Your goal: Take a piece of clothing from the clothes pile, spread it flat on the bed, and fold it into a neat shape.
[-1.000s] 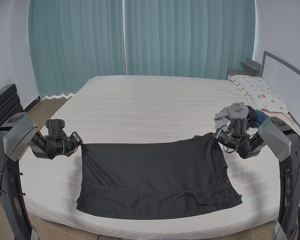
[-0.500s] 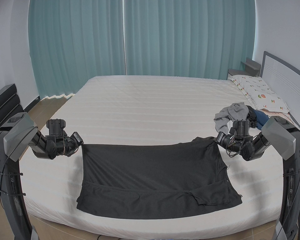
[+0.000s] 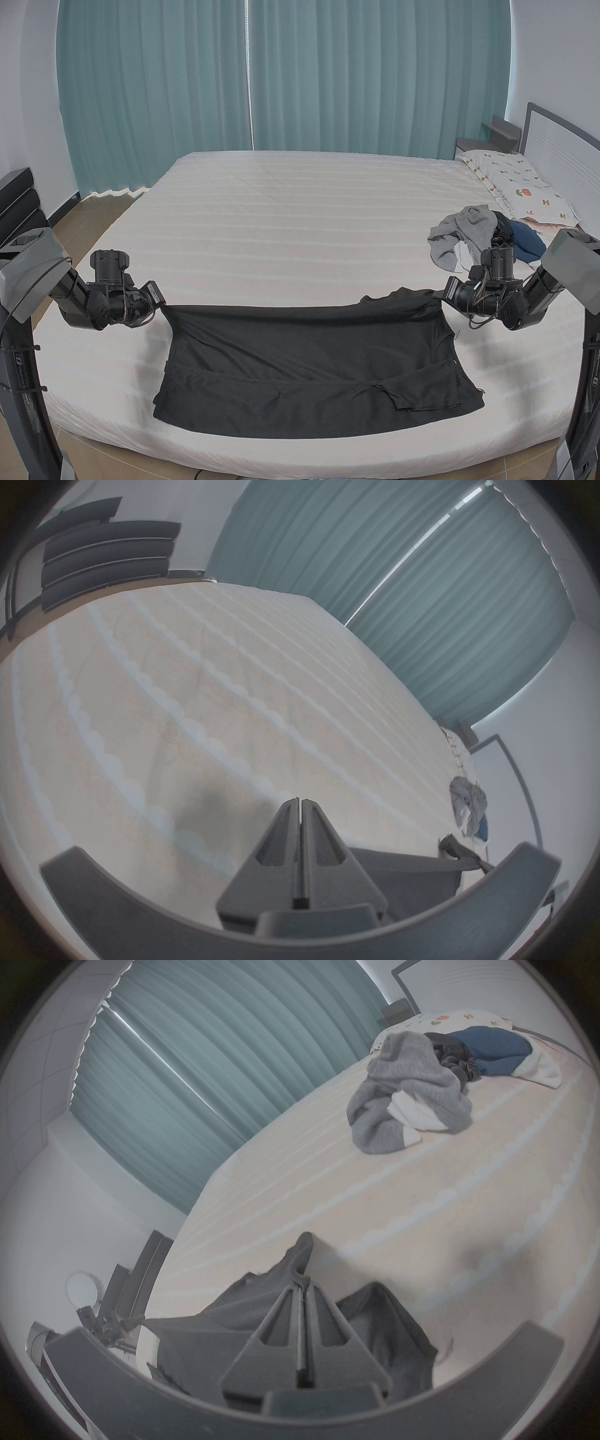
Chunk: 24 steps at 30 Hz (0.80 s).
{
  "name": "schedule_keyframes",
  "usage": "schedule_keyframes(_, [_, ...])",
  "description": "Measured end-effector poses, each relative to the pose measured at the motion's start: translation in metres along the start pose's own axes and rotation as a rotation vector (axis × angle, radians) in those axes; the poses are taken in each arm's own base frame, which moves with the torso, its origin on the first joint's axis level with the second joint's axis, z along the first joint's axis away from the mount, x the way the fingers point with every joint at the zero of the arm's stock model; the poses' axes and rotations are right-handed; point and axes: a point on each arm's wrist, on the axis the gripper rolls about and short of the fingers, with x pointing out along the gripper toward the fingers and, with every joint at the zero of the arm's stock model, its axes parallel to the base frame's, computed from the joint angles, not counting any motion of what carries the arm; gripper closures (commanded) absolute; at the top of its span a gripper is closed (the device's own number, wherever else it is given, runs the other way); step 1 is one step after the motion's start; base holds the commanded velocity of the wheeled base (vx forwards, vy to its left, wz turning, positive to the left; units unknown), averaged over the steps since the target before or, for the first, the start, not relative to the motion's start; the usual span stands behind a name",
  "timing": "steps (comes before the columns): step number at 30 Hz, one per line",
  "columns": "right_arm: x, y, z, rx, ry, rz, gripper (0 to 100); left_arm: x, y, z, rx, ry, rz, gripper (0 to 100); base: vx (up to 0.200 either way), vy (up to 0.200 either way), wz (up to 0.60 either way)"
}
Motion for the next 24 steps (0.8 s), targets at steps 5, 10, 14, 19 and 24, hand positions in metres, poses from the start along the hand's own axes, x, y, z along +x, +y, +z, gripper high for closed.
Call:
schedule_keyframes(5, [-0.014, -0.009, -0.009, -0.018, 0.046, -0.008, 100, -0.008, 0.007, -0.015, 0.081, 0.048, 0.023, 100, 0.0, 0.0, 0.0])
schedule_keyframes(10, [-0.033, -0.019, -0.019, -0.017, 0.096, -0.004, 100, -0.021, 0.012, -0.03, 0.139, 0.095, 0.044, 100, 0.0, 0.0, 0.0])
schedule_keyframes(14, [-0.046, -0.022, -0.027, -0.032, 0.126, -0.006, 100, -0.03, 0.014, -0.039, 0.181, 0.123, 0.056, 100, 0.0, 0.0, 0.0])
schedule_keyframes(19, [-0.057, -0.028, -0.042, -0.081, 0.177, -0.025, 100, -0.04, 0.021, -0.054, 0.244, 0.172, 0.077, 100, 0.0, 0.0, 0.0])
schedule_keyframes(24, [-0.063, -0.033, -0.055, -0.097, 0.219, -0.04, 100, -0.044, 0.025, -0.063, 0.253, 0.203, 0.09, 100, 0.0, 0.0, 0.0])
